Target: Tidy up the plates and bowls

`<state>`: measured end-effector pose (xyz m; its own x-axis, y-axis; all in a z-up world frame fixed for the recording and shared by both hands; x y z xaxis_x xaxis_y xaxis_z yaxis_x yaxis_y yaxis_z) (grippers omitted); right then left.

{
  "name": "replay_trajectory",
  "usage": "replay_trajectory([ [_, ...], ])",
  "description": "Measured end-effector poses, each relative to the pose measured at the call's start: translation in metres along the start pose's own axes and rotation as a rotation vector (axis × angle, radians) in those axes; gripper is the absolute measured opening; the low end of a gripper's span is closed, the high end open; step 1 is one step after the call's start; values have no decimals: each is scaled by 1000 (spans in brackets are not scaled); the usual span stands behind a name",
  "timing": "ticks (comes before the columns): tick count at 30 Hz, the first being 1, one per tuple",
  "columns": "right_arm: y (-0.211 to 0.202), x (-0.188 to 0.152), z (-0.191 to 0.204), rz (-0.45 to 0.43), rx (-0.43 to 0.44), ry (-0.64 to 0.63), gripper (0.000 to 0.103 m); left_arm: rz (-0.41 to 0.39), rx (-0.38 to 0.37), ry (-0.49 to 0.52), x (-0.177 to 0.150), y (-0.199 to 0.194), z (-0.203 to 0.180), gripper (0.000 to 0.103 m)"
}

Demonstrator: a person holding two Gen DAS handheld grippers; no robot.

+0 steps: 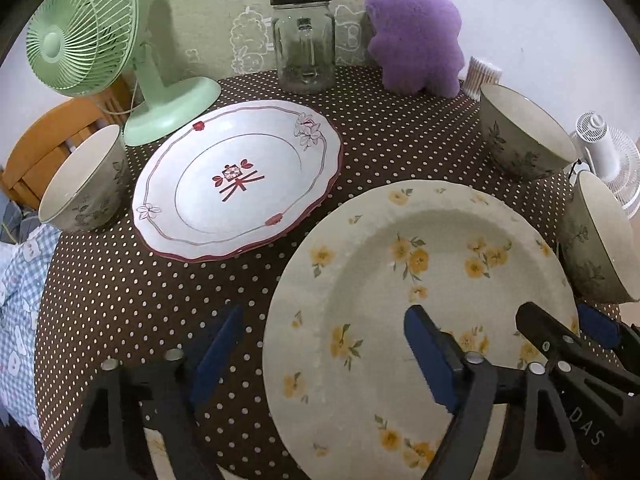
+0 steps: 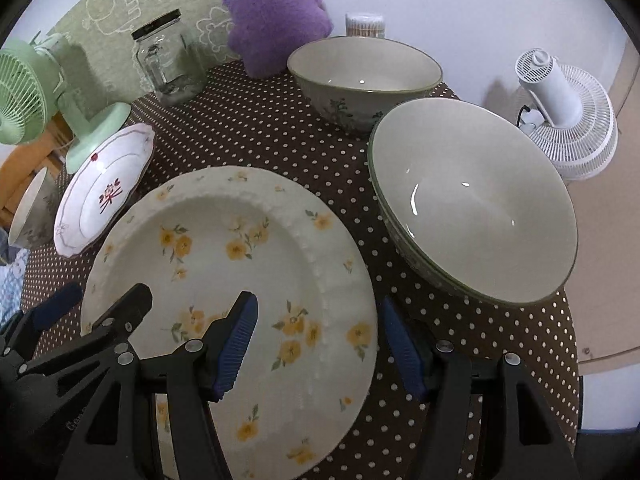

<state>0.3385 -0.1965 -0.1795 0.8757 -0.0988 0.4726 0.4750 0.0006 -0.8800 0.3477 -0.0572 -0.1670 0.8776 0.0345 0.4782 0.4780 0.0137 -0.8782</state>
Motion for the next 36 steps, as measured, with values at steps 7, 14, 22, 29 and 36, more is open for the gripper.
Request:
replay_trajectory([
  [7, 7, 7, -2, -11, 3, 9, 55, 25, -5, -10, 6, 9, -2, 67],
  [14, 14, 5, -5, 6, 15, 32, 50, 30, 1, -18, 8, 16, 0, 66],
  [22, 12, 4, -6, 35, 6, 16, 51, 41, 5, 8, 3, 11, -2, 65],
  [29, 2, -6, -12, 60, -1, 8, 51, 59, -4, -9, -7, -3, -4, 64],
  [36, -16, -12, -15, 55, -3, 9, 51, 36, -9, -14, -12, -24, -6, 64],
])
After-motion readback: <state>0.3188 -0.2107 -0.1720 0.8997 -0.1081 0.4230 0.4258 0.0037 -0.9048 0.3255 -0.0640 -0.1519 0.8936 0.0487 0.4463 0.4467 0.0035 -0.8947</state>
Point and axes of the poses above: each gripper's, at about its wrist camera, not at the fingertips, and y roughly the way its jaws point, z to its left, x to its top, the point moved 2 cm from there along y, roughly the way its jaws point, and after that the axes turned 1 degree about -x, right-handed, at the moved point
